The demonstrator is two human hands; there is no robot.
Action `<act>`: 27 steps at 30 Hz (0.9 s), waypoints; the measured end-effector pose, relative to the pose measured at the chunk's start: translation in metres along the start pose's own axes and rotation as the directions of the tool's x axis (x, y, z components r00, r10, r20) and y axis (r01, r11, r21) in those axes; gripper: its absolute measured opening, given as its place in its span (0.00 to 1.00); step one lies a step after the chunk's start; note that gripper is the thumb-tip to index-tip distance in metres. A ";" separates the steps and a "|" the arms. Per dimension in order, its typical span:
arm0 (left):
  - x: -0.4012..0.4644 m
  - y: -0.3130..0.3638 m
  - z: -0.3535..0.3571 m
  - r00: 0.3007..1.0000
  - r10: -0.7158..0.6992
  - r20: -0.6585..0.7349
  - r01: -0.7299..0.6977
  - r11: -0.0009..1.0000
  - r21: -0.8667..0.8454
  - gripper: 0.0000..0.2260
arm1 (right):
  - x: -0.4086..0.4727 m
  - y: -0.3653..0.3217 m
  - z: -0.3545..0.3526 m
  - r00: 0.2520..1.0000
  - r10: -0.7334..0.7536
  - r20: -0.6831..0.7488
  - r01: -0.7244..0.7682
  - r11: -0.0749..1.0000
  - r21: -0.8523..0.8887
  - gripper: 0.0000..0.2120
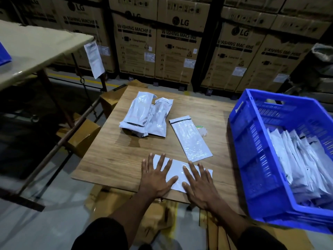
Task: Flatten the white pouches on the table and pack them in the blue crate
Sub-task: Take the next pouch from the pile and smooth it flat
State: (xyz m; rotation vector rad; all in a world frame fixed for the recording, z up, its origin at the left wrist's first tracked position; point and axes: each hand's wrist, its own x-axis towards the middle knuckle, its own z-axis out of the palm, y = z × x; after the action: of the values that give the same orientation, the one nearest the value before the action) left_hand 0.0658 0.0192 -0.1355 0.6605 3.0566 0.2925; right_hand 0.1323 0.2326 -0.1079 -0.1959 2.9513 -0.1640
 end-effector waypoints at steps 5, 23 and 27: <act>0.006 0.023 0.004 0.989 0.142 -0.030 -0.142 0.990 0.020 0.31 | -0.002 0.009 0.001 0.997 0.042 -0.068 -0.028 0.980 0.199 0.35; 0.002 0.002 0.006 0.991 0.132 0.020 -0.132 0.991 -0.008 0.32 | -0.008 0.020 0.002 1.000 -0.007 -0.017 0.005 0.997 -0.081 0.36; -0.005 -0.011 0.006 0.992 0.127 0.006 -0.127 0.992 0.009 0.33 | -0.010 0.011 -0.005 0.995 -0.096 -0.019 0.094 0.991 -0.097 0.37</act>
State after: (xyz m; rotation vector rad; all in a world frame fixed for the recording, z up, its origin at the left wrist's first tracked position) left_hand 0.0658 0.0081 -0.1435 0.8561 3.0180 0.2771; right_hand 0.1393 0.2450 -0.1024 -0.3509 2.9774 -0.0369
